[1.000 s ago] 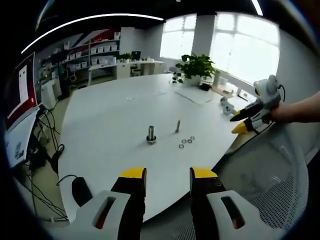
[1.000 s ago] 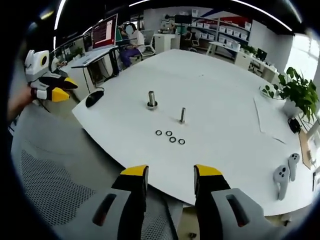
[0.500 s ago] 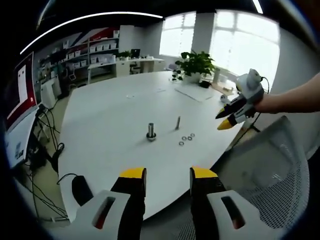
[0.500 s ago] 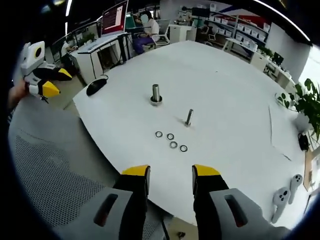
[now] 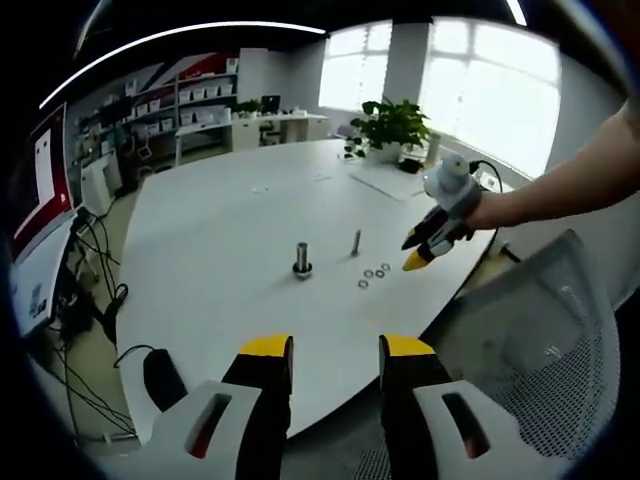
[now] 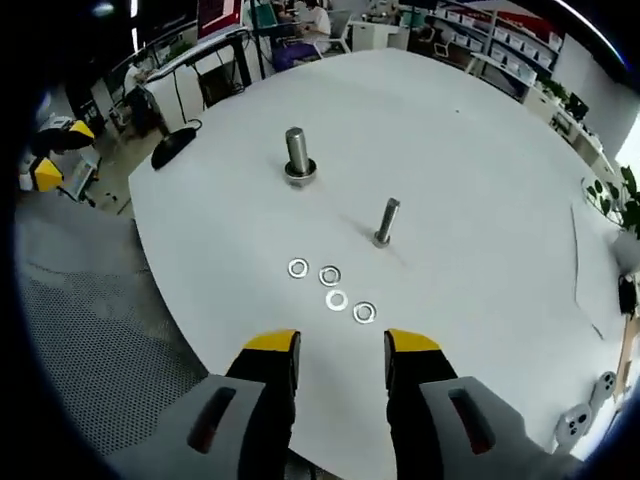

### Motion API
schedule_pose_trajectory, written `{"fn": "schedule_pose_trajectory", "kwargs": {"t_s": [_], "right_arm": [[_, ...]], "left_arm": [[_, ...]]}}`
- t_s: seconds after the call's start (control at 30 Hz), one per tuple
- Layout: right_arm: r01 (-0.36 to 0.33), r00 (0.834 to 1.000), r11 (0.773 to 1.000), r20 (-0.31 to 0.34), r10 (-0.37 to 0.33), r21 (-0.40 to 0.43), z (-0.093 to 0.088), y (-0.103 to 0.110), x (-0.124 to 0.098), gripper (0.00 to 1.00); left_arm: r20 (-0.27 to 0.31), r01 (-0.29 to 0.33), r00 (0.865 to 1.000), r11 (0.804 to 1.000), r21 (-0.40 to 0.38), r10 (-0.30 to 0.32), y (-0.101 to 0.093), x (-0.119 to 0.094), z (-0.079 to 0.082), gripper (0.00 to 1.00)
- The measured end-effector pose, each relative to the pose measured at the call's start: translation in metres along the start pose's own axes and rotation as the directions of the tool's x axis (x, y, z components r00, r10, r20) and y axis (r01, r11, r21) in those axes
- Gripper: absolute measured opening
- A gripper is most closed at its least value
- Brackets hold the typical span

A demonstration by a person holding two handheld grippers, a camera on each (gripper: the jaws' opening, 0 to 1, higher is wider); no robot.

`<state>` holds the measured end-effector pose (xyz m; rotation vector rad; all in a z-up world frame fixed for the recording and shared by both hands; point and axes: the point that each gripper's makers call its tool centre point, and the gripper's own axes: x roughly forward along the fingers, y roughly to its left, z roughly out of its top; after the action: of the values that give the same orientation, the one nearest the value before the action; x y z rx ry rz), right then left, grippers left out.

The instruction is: Place the washer onto the threaded stud by aligning its center hole with the stud, sliding it down to the base, and recovering from edge contact or off-axis alignment until the washer reaches the visible bottom stop.

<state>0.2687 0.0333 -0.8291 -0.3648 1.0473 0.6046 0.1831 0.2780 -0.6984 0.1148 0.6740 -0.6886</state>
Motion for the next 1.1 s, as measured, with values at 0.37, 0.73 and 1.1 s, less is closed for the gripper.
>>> {"fn": "schedule_pose_trajectory", "kwargs": {"t_s": [0.37,0.73,1.1], "right_arm": [[0.002,0.995,1.0,-0.096,-0.002,0.003,-0.009,-0.012,0.025,0.31],[-0.033,0.987,0.993,-0.158,0.014,-0.114,-0.006,-0.011,0.037,0.27],[-0.104,0.976,0.975,-0.208,0.062,-0.197,-0.006,-0.008,0.038,0.25]], "left_arm": [[-0.001,-0.014,1.0,1.0,-0.005,0.014,0.003,0.0,0.0,0.32],[-0.017,-0.024,1.0,1.0,0.003,0.024,0.004,0.001,-0.003,0.32],[-0.031,-0.029,0.999,1.0,0.011,0.029,0.004,0.001,-0.005,0.31]]}}
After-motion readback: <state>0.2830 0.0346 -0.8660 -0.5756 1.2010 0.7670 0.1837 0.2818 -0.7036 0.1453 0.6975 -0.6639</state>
